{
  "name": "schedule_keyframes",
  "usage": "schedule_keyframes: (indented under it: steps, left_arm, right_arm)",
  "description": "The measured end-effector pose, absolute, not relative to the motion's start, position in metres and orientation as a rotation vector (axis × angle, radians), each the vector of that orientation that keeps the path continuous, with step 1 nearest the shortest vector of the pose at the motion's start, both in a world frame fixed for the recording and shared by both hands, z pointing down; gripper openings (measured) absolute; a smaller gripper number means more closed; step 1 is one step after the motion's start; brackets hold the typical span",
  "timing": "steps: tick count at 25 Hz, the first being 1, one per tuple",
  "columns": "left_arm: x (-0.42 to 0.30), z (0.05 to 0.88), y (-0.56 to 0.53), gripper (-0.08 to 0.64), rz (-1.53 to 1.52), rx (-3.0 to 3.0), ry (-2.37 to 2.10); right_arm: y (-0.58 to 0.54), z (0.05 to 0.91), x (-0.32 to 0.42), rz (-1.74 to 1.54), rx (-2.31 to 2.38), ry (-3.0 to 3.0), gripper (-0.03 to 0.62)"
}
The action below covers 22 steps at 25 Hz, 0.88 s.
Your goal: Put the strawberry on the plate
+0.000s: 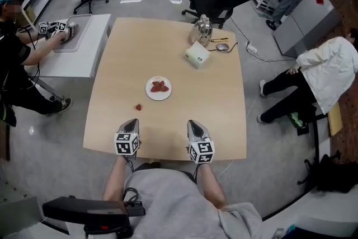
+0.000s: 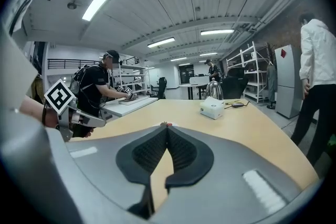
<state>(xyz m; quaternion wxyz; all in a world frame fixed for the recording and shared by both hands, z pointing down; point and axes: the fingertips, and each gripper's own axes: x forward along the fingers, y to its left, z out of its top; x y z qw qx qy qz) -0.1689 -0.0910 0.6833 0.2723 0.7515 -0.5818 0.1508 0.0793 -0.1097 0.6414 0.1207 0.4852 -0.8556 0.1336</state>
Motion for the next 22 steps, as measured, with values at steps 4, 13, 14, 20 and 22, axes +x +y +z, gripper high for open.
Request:
schedule_keyframes:
  steps: [4, 13, 14, 20, 22]
  left_arm:
    - [-0.18, 0.704, -0.105, 0.02, 0.434, 1.988, -1.52]
    - [-0.186, 0.741, -0.14, 0.067, 0.451, 1.895, -1.497]
    - [-0.186, 0.746, -0.144, 0.076, 0.459, 1.888, -1.496]
    - [-0.188, 0.771, -0.163, 0.145, 0.51, 1.819, -1.512]
    - [-0.193, 0.778, -0.168, 0.17, 0.524, 1.791, -1.531]
  right_arm:
    - [-0.114, 0.642, 0.073, 0.391, 1.452, -2.47, 0.008]
    - [-0.111, 0.644, 0.096, 0.41, 1.552, -2.367, 0.008]
    - [-0.112, 0.644, 0.099, 0.41, 1.565, -2.356, 0.008]
    - [-0.121, 0.641, 0.12, 0.413, 1.64, -2.295, 0.008]
    - [-0.123, 0.641, 0.124, 0.421, 1.658, -2.279, 0.008]
